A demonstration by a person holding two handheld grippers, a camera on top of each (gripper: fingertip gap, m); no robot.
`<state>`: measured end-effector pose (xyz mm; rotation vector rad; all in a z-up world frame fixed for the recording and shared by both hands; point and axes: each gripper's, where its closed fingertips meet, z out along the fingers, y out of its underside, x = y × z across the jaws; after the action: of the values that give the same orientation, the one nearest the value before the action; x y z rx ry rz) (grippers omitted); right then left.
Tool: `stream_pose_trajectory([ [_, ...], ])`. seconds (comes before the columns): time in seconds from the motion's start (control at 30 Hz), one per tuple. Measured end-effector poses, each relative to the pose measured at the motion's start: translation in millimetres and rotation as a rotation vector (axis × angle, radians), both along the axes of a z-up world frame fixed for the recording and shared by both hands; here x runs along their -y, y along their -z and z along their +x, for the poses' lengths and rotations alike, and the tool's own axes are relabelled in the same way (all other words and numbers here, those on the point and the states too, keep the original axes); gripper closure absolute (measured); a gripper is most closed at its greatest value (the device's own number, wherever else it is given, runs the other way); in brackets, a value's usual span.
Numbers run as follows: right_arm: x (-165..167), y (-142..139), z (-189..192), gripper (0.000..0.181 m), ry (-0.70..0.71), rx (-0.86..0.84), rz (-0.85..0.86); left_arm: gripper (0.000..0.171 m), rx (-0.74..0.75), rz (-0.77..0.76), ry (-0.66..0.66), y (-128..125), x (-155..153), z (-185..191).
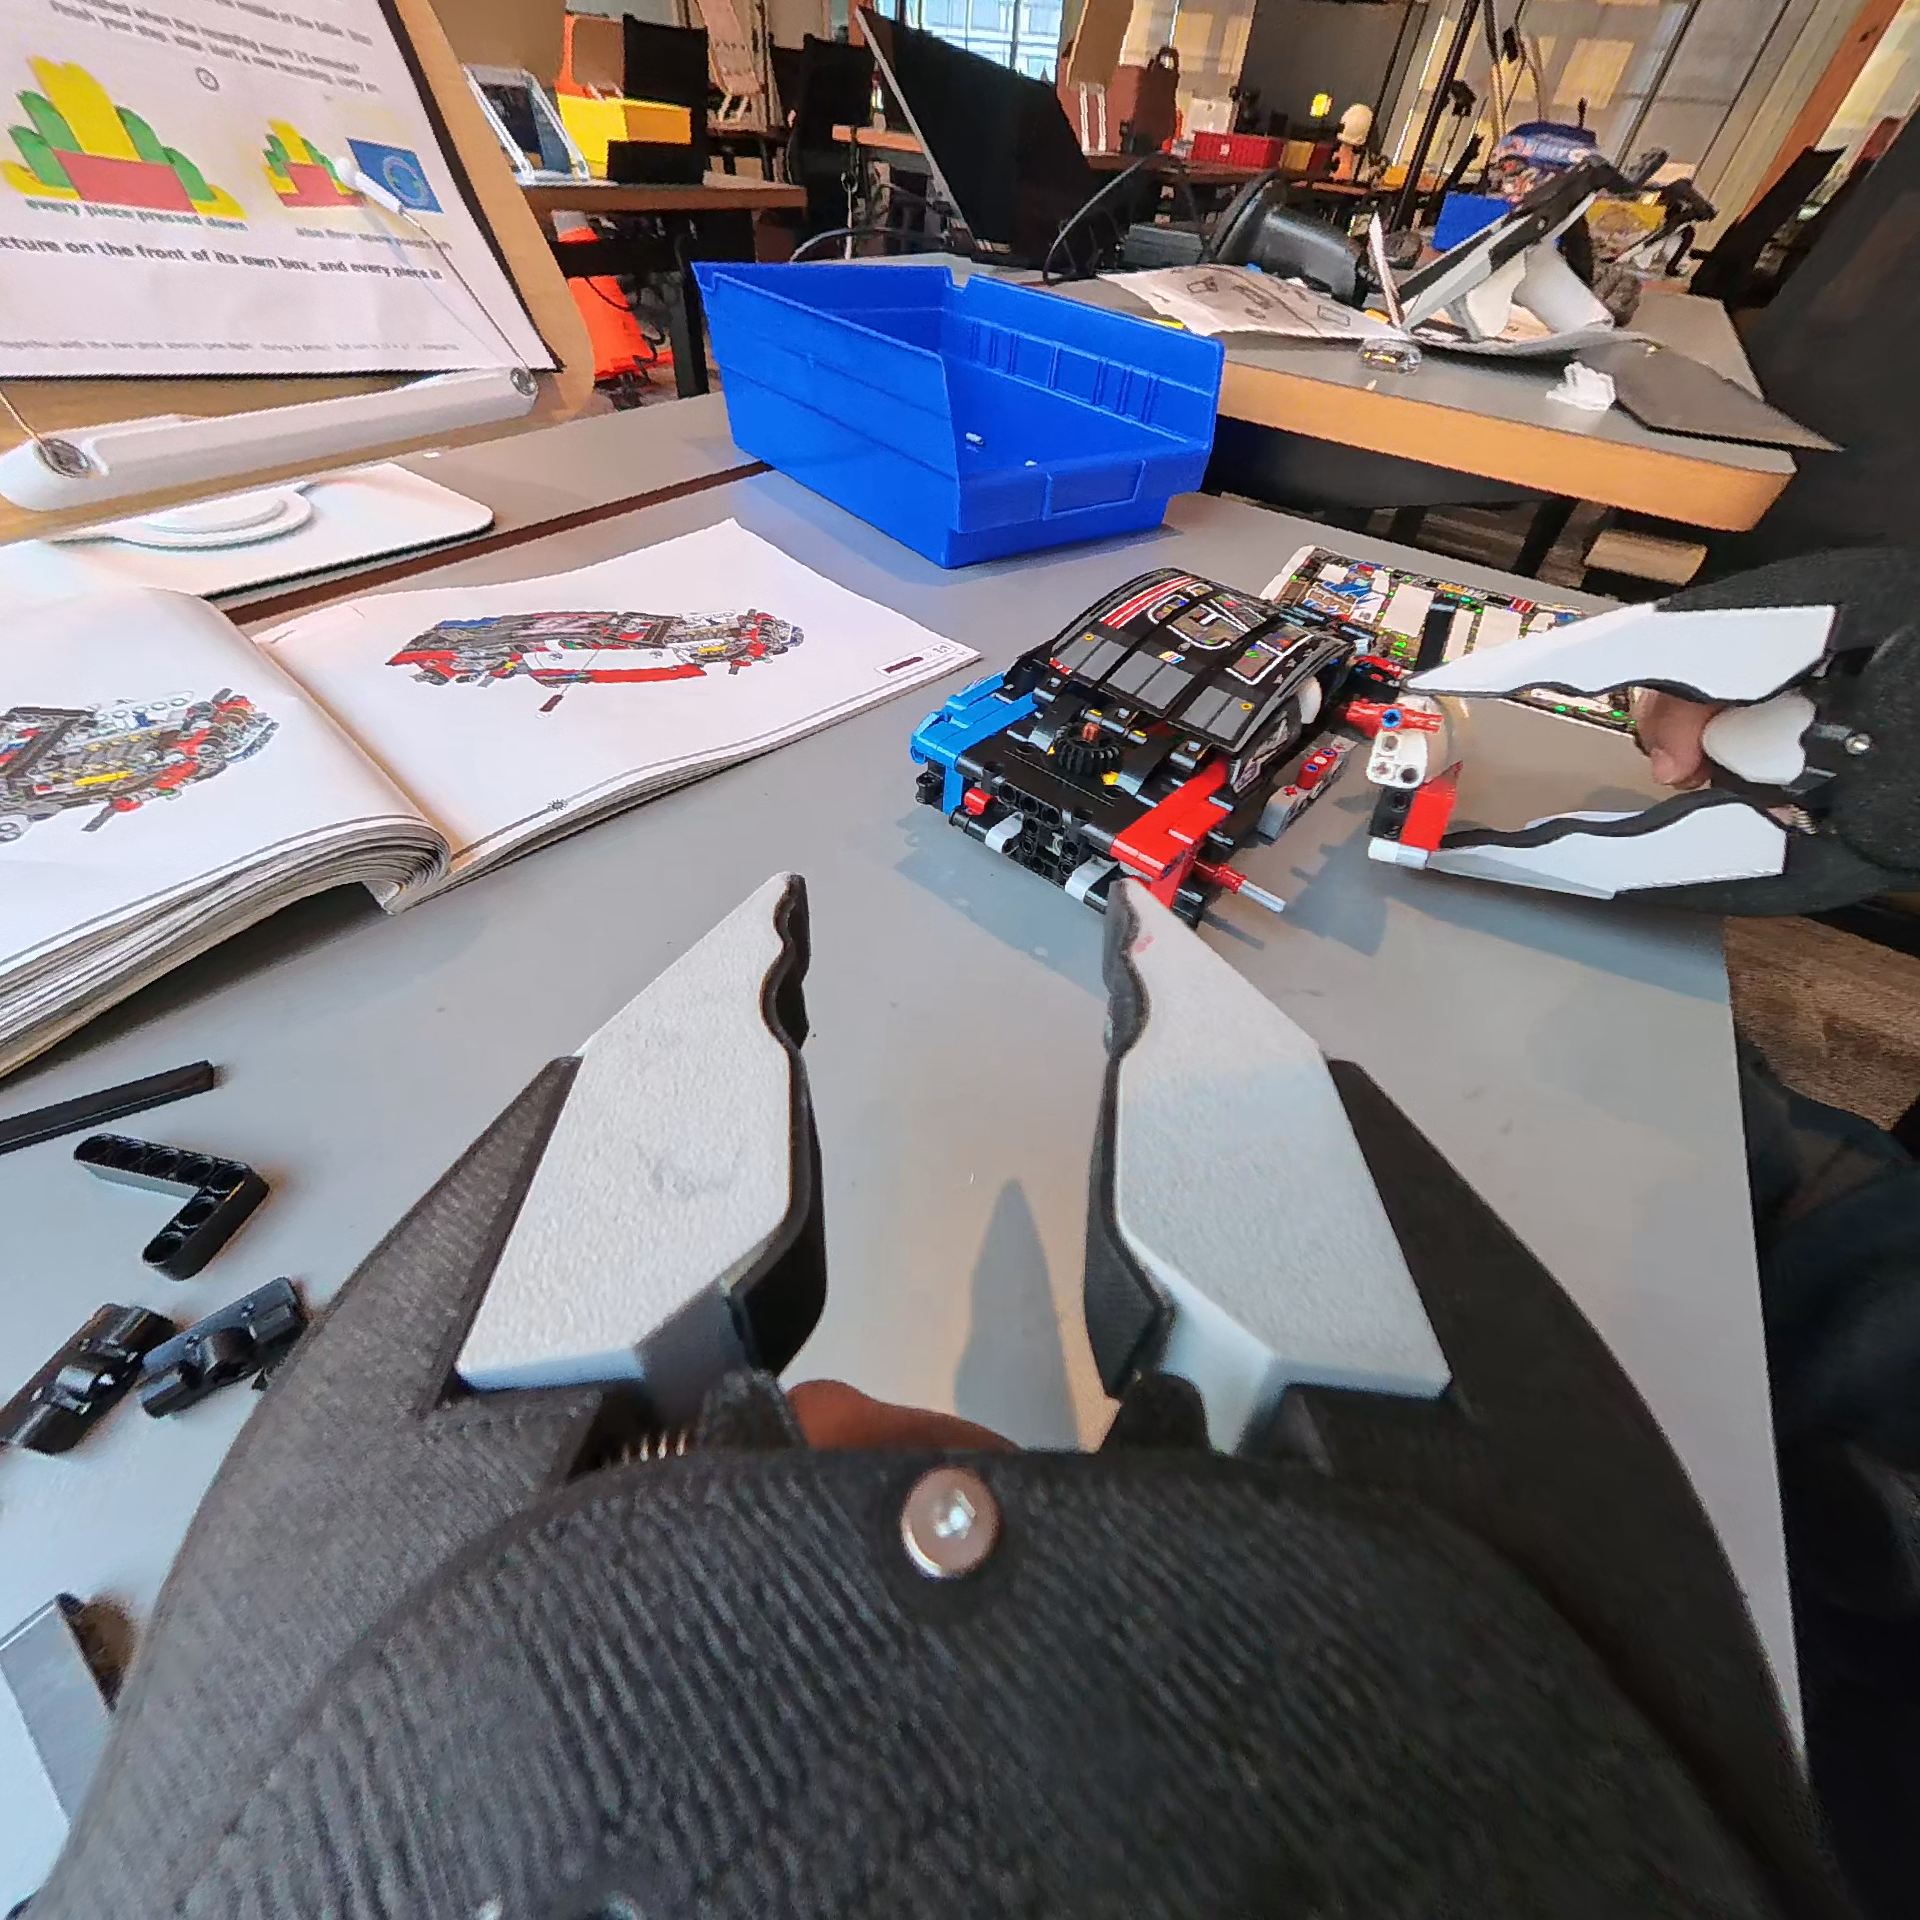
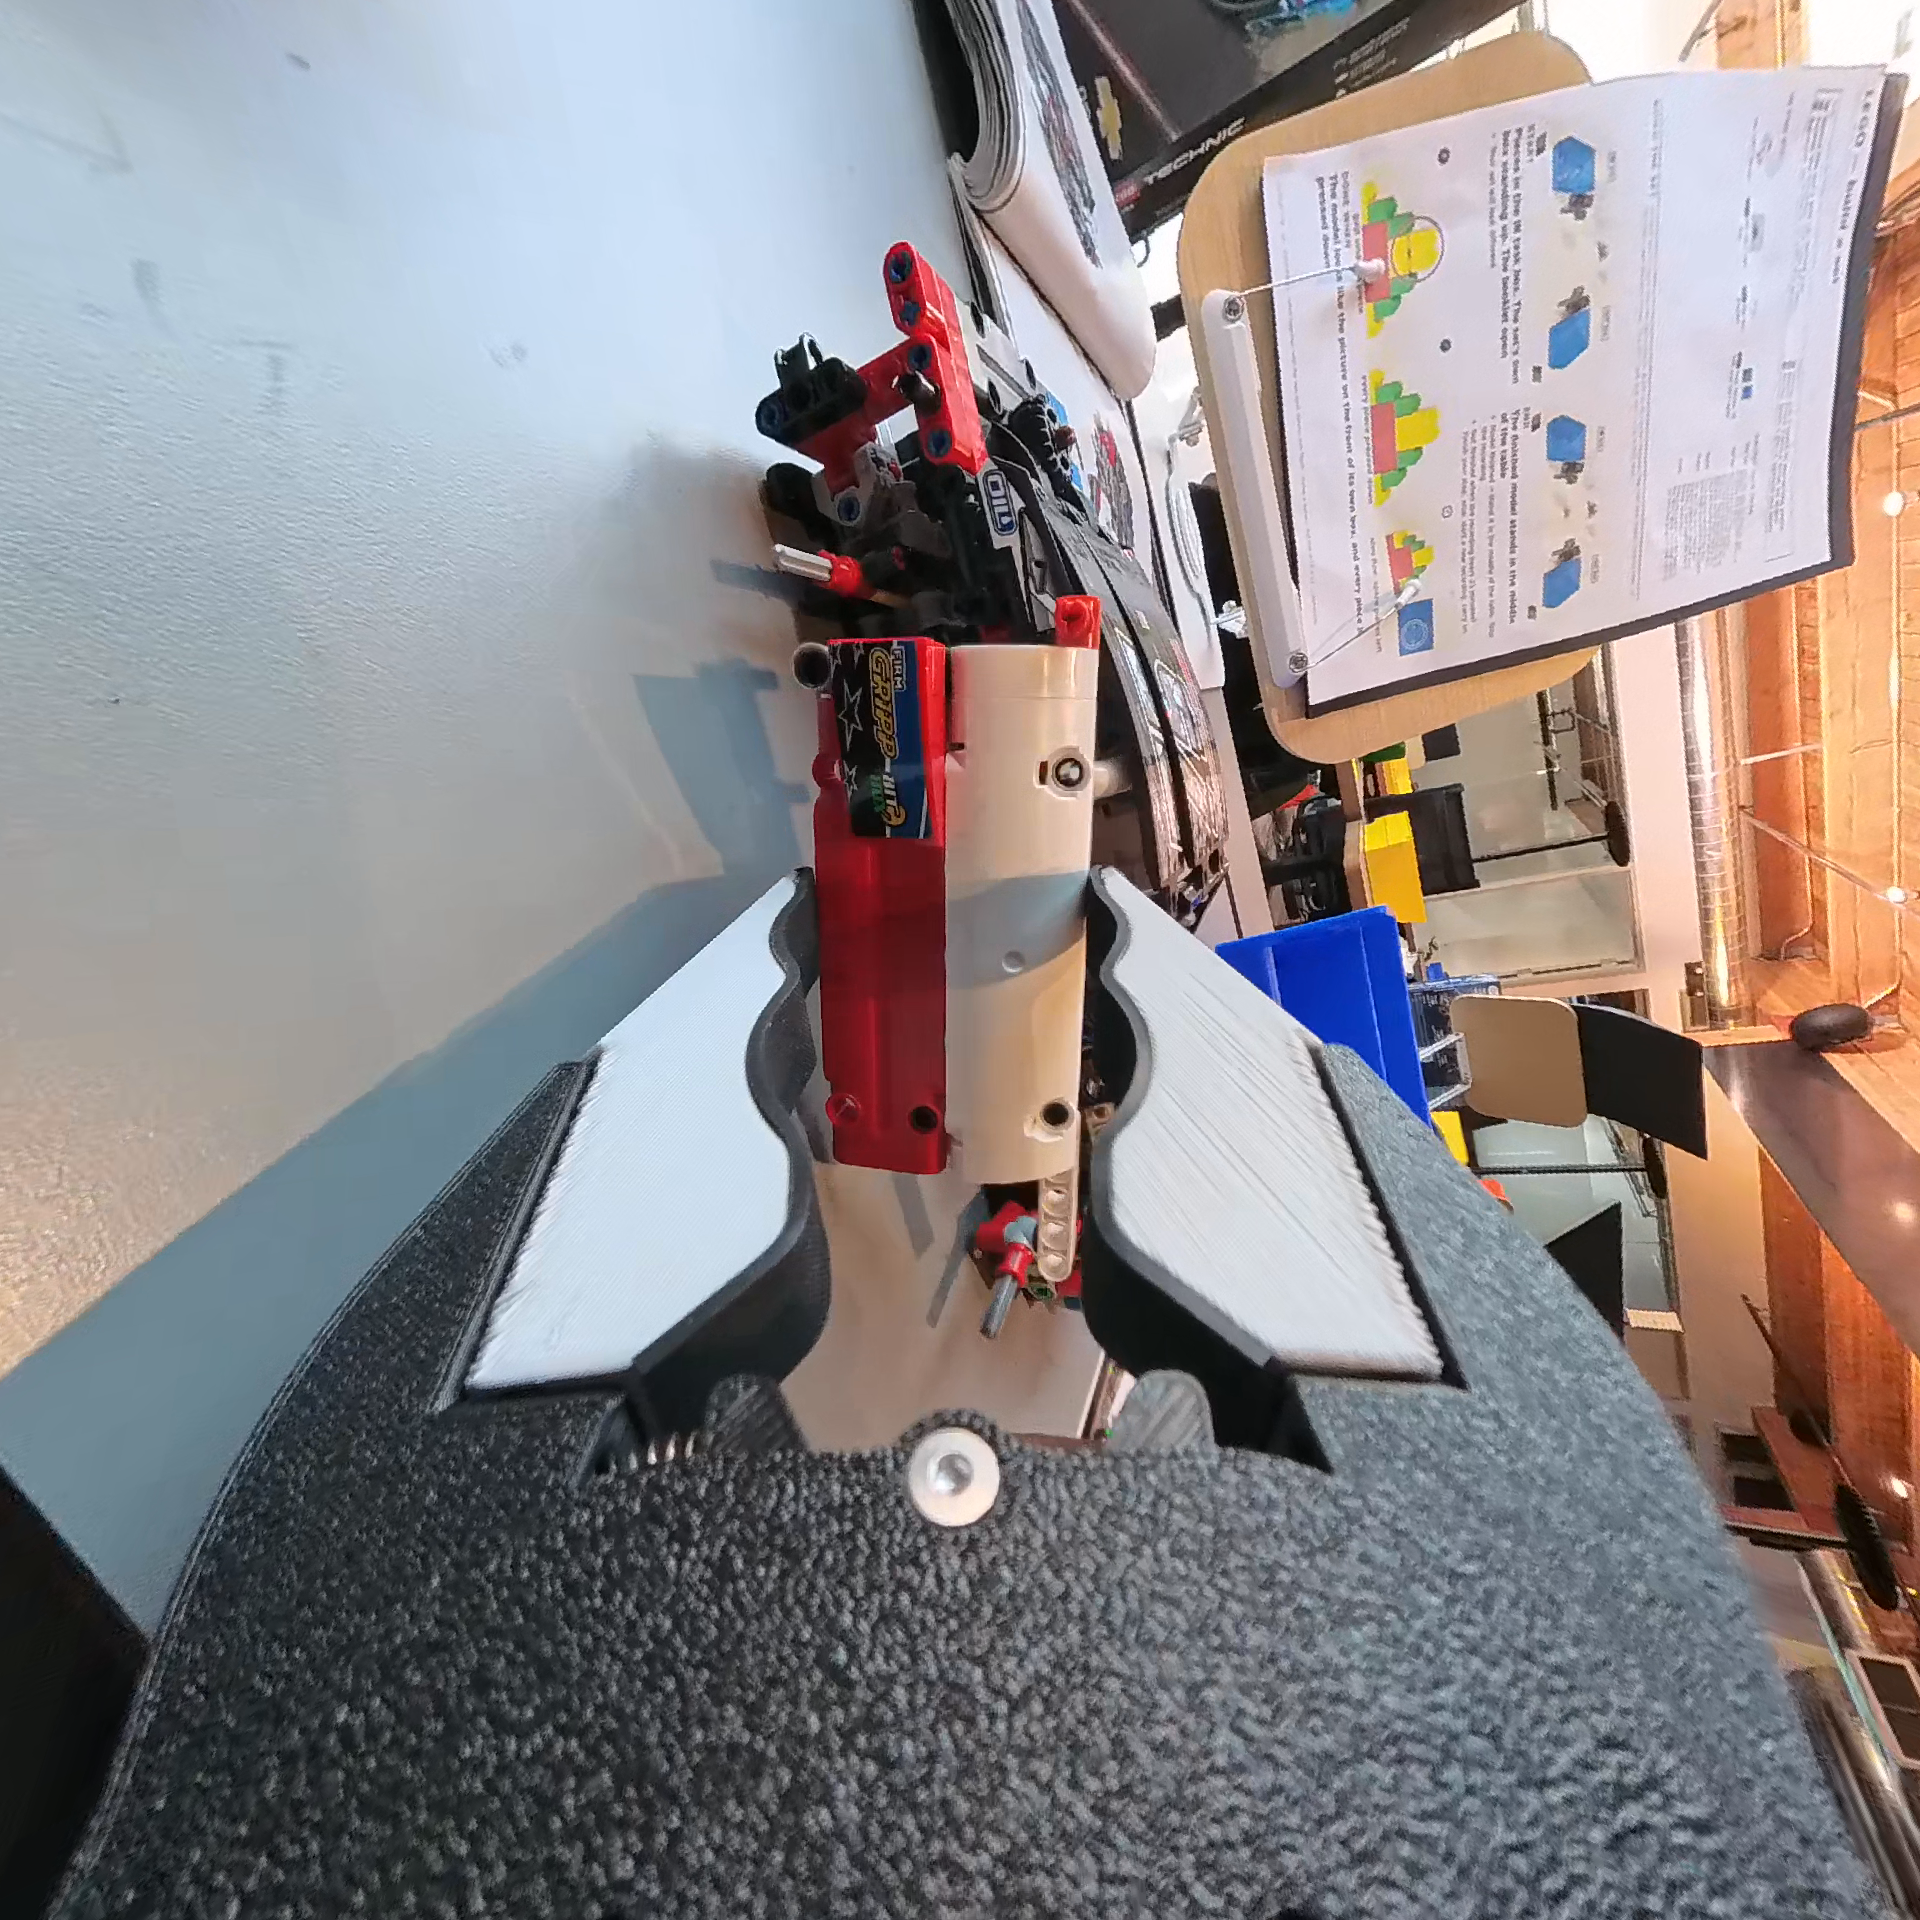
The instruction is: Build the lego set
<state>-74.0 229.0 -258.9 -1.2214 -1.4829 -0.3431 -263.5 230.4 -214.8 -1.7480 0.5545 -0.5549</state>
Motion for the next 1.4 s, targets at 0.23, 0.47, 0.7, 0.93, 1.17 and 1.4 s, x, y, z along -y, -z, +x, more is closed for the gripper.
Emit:
stream_pose_trajectory([
  [0.23,5,0,2,0.132,-0.021,0.030,-0.002,0.115,-0.041,0.040,0.072,-1,5,13],
  [0.47,4,2,3,0.132,-0.037,0.130,0.013,0.103,-0.158,-0.024,0.137,4,8,43],
  [0.7,-10,10,3,0.132,0.022,0.194,0.013,0.093,-0.220,-0.065,0.152,1,-2,97],
  [0.93,-10,10,-1,0.131,-0.009,0.206,0.069,0.085,-0.416,-0.057,0.107,25,-15,126],
  [1.17,-10,10,-3,0.131,-0.011,0.231,0.074,0.089,-0.424,-0.082,0.041,34,-28,125],
  [1.4,-12,10,-5,0.131,-0.007,0.244,0.064,0.092,-0.413,-0.072,0.000,34,-33,125],
])
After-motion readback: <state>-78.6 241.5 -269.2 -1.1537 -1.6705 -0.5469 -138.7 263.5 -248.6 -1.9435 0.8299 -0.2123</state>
